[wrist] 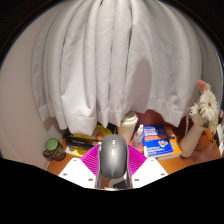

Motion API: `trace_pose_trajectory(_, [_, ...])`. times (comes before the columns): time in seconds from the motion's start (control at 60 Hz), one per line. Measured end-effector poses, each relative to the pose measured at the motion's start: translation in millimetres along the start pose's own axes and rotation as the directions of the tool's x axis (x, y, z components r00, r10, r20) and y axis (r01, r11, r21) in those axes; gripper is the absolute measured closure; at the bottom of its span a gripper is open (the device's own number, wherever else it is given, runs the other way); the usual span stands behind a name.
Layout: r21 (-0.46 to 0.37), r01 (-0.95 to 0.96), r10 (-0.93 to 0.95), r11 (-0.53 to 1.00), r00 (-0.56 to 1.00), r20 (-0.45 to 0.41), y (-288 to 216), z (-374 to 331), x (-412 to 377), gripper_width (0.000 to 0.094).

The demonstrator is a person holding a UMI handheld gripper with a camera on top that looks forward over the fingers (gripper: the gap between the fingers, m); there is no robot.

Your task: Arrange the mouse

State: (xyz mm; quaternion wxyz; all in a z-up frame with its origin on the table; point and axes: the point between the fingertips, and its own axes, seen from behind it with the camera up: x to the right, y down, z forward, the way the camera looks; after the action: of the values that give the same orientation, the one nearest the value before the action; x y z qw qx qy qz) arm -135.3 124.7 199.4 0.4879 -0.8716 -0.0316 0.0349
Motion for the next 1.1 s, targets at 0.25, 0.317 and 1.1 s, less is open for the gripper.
trace_pose_trajectory(0.25, [-0.073, -0.028, 0.023, 0.997, 0.998, -0.065, 53, 11, 123, 0.0569])
trace_pose_trajectory(0.317, [-0.163, -0.047, 0.038, 0.985, 0.998, -0.059, 96, 26, 135, 0.0569])
trace_pose_trajectory(1.1, [-0.321, -0.129, 0.12, 0.938, 0.992, -0.047, 201, 58, 123, 0.0149])
